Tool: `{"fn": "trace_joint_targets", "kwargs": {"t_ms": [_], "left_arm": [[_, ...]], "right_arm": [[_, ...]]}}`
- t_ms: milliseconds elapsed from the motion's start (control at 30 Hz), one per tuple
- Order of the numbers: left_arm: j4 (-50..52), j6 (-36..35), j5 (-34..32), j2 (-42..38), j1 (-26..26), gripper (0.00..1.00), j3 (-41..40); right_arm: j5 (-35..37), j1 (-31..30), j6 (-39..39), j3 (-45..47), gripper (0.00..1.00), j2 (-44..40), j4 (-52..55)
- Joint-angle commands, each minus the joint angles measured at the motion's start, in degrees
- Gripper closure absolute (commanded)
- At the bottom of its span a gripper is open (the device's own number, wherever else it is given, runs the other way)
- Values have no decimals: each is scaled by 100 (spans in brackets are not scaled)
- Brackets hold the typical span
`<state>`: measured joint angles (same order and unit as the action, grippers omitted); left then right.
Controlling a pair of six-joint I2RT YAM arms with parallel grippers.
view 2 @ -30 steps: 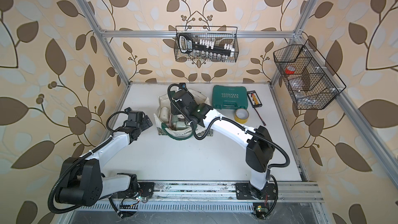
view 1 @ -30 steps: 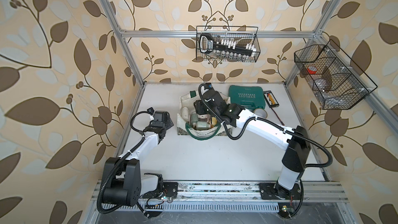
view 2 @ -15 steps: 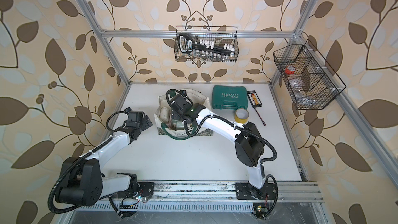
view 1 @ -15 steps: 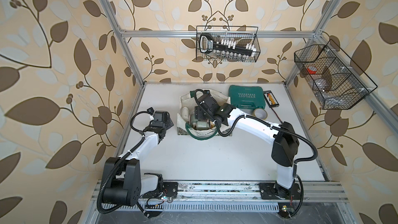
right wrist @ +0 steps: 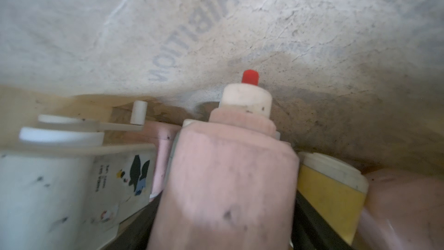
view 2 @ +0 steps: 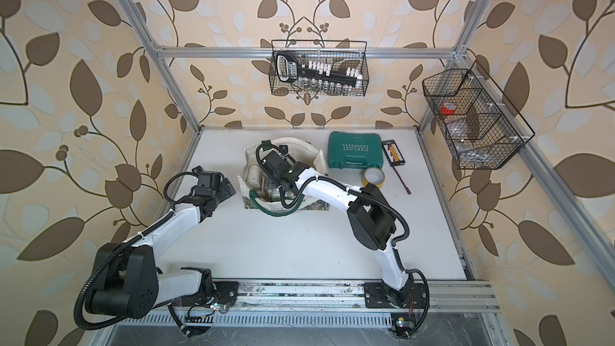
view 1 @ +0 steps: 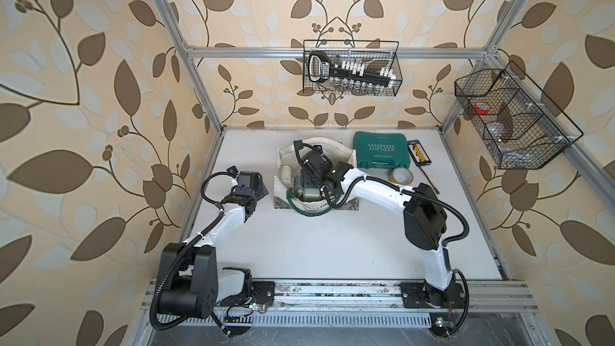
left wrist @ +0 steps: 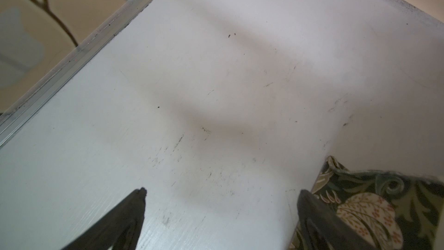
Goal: Take out the pencil sharpeners from the tote bags
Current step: Pick up the pencil sharpener from the canvas bag.
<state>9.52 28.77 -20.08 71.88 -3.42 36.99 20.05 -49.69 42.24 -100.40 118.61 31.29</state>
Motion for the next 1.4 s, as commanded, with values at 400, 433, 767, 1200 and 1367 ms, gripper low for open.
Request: {"fn": "trace_joint_targets", "kwargs": {"t_ms": [400,433,767,1200,1367], "left_arm": [[103,120,-183,24,-29,1,227],[103,120,-184,28,-27,1,229],[111,130,-201,-3,-27,1,214],[129,140,-230,-62,-27,1,194],[138,148,-250,-95,-28,1,179]], "right_arm": [[499,-23,328,-49,13,56,-411],[508,-28,338,-45,16,65,-423],[728,-90,399,-156,26,241,-208],[961,-197,298,-190,47,217,-237],[980,-256,242,-183,51,122,-267]]}}
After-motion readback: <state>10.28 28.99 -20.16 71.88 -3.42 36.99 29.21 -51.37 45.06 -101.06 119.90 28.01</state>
